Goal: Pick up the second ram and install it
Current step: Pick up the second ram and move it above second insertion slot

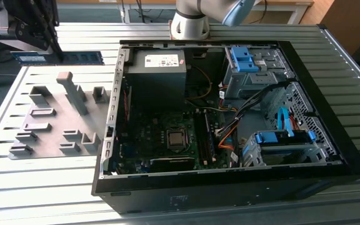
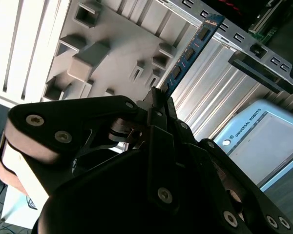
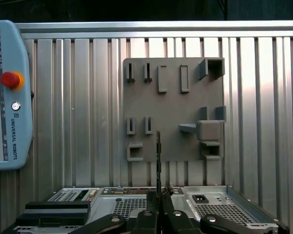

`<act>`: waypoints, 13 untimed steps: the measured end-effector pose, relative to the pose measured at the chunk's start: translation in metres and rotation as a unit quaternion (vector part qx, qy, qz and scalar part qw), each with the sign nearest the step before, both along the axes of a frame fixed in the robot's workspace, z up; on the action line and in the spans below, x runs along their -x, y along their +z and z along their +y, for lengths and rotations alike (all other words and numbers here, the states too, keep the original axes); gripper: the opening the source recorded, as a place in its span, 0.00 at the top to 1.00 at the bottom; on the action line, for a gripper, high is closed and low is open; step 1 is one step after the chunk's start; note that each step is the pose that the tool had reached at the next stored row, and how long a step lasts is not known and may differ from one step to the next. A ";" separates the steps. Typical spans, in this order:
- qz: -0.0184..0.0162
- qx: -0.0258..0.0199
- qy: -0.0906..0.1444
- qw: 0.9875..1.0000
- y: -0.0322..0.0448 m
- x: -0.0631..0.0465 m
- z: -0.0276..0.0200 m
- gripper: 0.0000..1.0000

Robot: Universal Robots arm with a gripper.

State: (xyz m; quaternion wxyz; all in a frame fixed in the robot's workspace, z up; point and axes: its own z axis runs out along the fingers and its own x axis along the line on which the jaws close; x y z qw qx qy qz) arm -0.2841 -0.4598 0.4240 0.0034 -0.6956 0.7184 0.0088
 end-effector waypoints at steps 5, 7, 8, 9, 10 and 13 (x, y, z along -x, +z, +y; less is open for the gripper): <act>0.000 0.000 0.000 1.000 0.0000 -0.004 0.0000 0.86; 0.000 0.000 0.000 1.000 0.0000 -0.006 0.0000 0.86; 0.000 0.000 0.000 1.000 0.0000 -0.007 0.0000 0.86; 0.000 0.000 0.000 1.000 0.0000 -0.007 0.0000 0.86; 0.000 0.000 0.000 1.000 0.0000 -0.008 0.0000 0.86; 0.000 0.000 0.000 1.000 0.0000 -0.011 0.0000 0.86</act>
